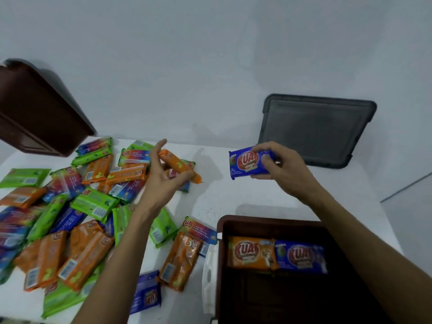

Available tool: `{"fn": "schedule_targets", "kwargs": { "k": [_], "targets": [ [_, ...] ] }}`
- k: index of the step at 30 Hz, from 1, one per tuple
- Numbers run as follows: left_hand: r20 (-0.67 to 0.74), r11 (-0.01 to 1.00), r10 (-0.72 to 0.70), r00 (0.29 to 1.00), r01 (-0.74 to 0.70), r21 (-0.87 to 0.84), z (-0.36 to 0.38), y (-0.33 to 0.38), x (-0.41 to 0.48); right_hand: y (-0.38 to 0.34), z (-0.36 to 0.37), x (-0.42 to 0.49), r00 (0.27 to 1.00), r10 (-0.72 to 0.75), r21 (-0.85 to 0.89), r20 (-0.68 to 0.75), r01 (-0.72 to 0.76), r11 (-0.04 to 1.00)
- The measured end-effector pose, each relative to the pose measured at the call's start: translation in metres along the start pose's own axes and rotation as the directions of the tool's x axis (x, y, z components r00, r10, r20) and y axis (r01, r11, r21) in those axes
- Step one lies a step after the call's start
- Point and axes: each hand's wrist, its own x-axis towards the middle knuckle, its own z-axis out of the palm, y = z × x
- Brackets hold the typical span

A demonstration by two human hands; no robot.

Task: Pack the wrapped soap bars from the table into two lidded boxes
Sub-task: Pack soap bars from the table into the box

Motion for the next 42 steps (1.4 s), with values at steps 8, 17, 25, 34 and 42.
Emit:
{"fn": "schedule_targets", "kwargs": {
  "k": [8,17,25,34,42],
  "targets": [
    [0.095,0.963,0.110,0.989,-0.082,-0.258,0.041,0.014,-0.080,-0.011,-0.040,-0.144,0.989,0.148,0.252,0.024,-0.149,0.956],
    [0.148,0.977,0.019,0.989,0.013,-0.214,0.059,-0.006,-0.116,0.040,0.015,-0.155,0.908,0.316,0.226,0.275,-0.381,0.896],
    [0.171,0.993,0.047,0.984,-0.029,-0.110,0.062,-0.006,-0.120,0.053,0.029,-0.146,0.970,0.171,-0.555,0.175,-0.046,0.831],
    [0.311,0.984,0.164,0.936,-0.177,0.013,0.088,0.007,-0.135,0.010,0.007,-0.156,0.975,0.175,0.504,0.140,-0.222,0.835],
    [0.344,0.670,0.313,0.886,-0.462,0.581,0.077,-0.011,-0.127,0.031,-0.047,-0.191,0.965,0.263,0.288,-0.011,-0.249,0.925]
  ]
}}
